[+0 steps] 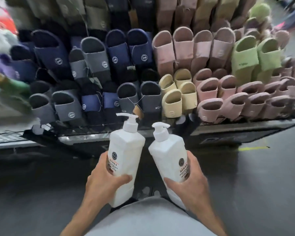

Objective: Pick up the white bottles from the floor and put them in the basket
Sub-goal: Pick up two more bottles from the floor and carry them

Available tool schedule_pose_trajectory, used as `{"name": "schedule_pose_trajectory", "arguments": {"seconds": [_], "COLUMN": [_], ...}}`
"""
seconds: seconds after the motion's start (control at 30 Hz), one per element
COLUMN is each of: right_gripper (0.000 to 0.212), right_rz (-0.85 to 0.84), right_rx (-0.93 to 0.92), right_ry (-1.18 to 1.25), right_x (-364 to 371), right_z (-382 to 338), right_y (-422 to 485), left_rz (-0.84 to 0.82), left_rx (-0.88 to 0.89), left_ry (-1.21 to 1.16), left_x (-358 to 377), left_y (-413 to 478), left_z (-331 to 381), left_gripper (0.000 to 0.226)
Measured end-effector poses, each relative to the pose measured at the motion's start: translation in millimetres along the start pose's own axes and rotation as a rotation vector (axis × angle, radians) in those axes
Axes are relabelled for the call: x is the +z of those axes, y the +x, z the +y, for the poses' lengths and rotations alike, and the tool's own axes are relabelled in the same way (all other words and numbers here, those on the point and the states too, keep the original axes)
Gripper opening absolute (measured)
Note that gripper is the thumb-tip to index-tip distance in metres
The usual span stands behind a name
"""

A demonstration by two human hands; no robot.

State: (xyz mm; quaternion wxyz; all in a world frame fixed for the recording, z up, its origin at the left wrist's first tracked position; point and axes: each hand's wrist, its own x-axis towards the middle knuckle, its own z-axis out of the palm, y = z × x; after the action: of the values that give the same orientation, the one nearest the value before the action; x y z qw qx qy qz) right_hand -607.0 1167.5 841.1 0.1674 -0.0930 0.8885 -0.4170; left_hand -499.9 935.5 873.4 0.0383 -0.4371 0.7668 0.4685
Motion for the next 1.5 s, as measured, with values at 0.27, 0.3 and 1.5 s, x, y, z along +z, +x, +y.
{"name": "schedule_pose_trajectory", "arguments": {"seconds": [0.27, 0.3, 1.5], "right_gripper": [0.098, 0.098, 0.104], "right_rz": [-0.413, -0.454, -0.869], "right_rx": [-0.196, -0.225, -0.667], "right_ry": [-0.094, -0.117, -0.400], "right_x": [3, 5, 285], "right_z": [-16, -21, -269], "right_y": [3, 2, -84], "left_rz": [0.295, 0.324, 0.940], "left_rx": [-0.240, -0.266, -0.590], "left_ry": [-0.178, -0.194, -0.431], "left_x": [-11, -13, -205], "left_y": [-83, -92, -180], "left_z": [-63, -69, -273], "left_gripper": [0.104, 0.106, 0.102]}}
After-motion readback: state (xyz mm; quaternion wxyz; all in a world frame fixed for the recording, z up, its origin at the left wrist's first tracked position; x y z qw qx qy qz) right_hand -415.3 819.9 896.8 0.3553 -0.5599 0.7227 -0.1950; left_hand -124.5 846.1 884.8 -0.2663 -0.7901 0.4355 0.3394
